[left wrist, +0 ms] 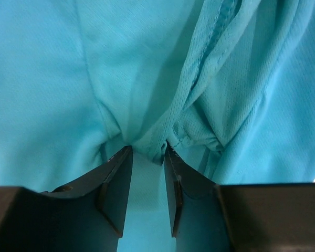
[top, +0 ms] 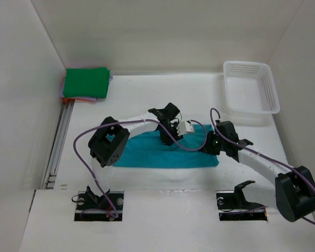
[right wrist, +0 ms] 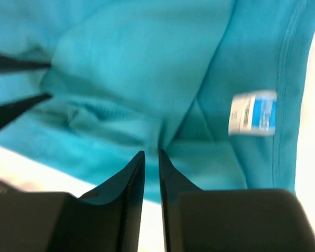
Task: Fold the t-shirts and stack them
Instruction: Fold the other side of the tshirt into a rectangle
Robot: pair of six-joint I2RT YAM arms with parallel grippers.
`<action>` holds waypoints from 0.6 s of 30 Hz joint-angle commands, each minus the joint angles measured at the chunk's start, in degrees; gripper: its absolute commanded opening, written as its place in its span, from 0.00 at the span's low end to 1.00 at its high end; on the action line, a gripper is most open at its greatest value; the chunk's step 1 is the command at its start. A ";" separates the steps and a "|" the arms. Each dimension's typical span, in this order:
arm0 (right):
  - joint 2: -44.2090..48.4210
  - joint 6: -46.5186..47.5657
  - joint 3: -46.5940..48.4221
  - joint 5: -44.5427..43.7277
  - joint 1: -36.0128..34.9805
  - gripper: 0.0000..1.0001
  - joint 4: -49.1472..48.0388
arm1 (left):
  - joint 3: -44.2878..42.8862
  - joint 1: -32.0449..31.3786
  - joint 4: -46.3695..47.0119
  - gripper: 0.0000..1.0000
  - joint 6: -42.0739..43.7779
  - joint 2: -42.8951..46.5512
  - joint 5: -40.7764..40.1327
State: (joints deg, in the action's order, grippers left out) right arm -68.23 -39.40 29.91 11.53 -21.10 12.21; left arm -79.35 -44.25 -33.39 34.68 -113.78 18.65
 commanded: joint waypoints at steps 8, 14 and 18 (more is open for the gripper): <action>13.56 -1.12 0.58 6.40 -2.32 0.27 8.70 | 0.07 1.31 -5.63 0.35 5.13 8.39 2.09; 9.27 -0.16 4.36 -0.53 0.57 0.12 5.47 | 0.51 3.51 -7.57 0.41 6.72 9.89 2.35; -0.74 0.11 7.87 -2.48 0.76 0.04 -2.26 | 1.83 5.80 -7.66 0.46 5.93 10.94 3.40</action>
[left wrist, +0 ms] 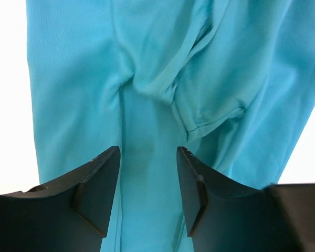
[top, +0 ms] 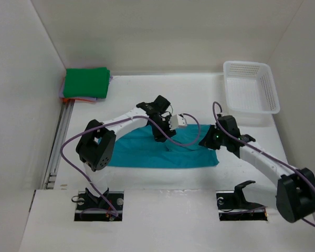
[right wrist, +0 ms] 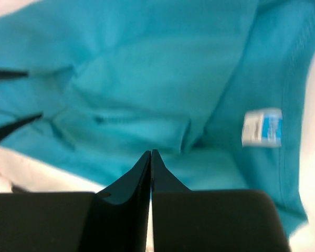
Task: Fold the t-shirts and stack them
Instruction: Fold the other side of the tshirt into a rectangle
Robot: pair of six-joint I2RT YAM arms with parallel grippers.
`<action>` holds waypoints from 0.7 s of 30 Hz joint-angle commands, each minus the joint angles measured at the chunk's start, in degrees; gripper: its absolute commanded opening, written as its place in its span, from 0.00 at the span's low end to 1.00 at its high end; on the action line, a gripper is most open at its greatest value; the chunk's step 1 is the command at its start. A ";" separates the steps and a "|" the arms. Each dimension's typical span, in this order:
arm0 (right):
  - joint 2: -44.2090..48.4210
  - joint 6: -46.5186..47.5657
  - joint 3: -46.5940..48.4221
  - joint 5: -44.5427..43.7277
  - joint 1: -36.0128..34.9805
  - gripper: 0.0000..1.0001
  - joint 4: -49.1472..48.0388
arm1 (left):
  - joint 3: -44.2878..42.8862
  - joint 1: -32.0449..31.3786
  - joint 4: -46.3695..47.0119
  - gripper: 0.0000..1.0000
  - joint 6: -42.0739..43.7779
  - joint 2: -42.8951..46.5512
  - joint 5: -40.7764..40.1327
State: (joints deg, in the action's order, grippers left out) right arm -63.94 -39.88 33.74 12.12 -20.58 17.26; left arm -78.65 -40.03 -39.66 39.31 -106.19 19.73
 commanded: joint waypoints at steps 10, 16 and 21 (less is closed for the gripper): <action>-20.51 1.03 11.17 -2.81 -2.40 0.03 -14.88 | 3.16 2.46 4.23 0.54 -3.53 2.75 0.31; -27.63 2.35 15.21 -0.09 -4.16 0.04 -13.74 | -0.01 0.97 6.08 0.54 -6.00 -1.38 -0.74; -29.40 2.61 15.31 1.06 -7.14 0.04 -10.85 | -0.10 0.44 6.17 0.55 -6.09 -1.91 -1.18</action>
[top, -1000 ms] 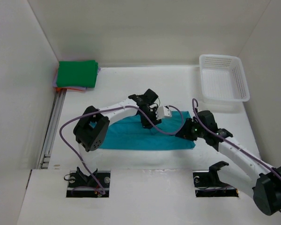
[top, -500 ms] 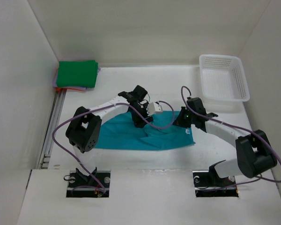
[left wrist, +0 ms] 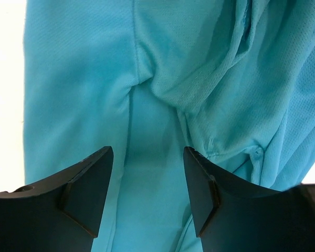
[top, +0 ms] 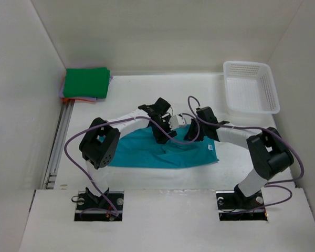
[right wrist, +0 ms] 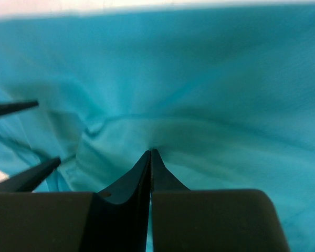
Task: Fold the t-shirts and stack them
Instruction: Fold the other side of the tshirt into a rectangle
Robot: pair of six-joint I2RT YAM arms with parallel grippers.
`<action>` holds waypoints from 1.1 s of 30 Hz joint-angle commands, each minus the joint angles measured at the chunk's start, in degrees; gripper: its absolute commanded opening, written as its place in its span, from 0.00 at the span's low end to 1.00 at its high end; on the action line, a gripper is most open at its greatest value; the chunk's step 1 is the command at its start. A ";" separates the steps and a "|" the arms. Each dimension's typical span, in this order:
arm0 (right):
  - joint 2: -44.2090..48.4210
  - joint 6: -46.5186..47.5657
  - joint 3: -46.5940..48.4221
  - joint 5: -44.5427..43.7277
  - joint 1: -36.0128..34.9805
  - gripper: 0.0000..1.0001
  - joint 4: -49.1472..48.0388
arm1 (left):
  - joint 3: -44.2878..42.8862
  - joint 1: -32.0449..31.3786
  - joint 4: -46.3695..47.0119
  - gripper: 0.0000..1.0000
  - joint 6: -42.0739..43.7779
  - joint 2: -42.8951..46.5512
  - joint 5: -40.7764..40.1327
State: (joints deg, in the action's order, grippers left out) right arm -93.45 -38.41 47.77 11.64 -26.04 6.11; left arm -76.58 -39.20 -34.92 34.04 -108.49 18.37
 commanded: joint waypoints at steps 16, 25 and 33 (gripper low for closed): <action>12.67 -2.54 -9.62 4.71 -5.64 0.02 2.42 | -1.73 6.81 1.52 0.60 -5.21 7.06 0.88; 20.13 -3.24 -9.62 4.10 -7.49 0.03 9.70 | -1.65 16.90 1.25 0.60 -5.39 7.06 -2.89; 39.55 -11.32 -14.45 -15.21 5.07 0.26 27.78 | -0.25 32.29 4.94 0.60 -5.04 5.92 -9.93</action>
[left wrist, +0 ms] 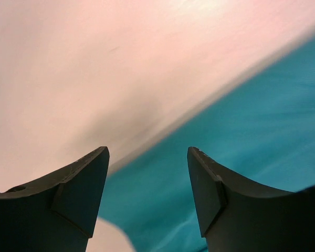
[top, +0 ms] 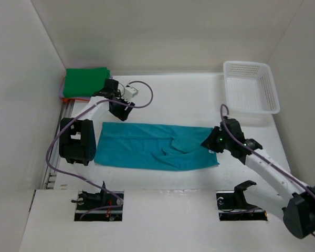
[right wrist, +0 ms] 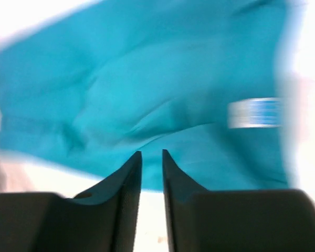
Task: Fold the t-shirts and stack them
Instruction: Fold the other side of the tshirt into a rectangle
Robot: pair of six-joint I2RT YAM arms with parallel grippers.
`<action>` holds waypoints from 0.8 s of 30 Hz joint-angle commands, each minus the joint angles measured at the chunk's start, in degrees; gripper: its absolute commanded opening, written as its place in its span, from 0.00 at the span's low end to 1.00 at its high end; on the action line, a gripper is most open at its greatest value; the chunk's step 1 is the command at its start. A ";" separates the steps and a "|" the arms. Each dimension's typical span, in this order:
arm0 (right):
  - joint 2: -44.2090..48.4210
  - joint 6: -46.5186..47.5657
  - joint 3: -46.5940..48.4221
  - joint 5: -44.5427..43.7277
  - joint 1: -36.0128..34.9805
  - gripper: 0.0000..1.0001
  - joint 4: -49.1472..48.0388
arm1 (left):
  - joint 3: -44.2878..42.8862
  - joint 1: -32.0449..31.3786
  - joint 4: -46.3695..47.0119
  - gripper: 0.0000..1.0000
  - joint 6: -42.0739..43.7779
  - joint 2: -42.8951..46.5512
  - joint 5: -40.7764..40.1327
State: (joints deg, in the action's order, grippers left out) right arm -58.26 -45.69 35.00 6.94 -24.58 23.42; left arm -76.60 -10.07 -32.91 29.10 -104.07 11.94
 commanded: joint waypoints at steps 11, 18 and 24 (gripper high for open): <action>4.30 -5.81 -6.88 -8.26 6.69 0.47 9.89 | 4.96 8.08 8.47 0.62 4.03 -2.80 -6.41; 4.90 -8.09 -8.55 -6.50 6.69 0.05 12.17 | 6.55 9.67 7.86 0.52 4.74 -5.09 -4.74; 9.30 -14.33 -7.93 -10.27 3.71 0.00 22.18 | 7.34 10.90 7.51 0.22 3.95 -6.23 -5.79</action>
State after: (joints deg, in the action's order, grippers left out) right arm -51.51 -55.72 26.39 -0.97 -19.05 39.38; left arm -70.94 -0.51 -25.36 32.77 -108.47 7.31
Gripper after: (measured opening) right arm 0.006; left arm 0.245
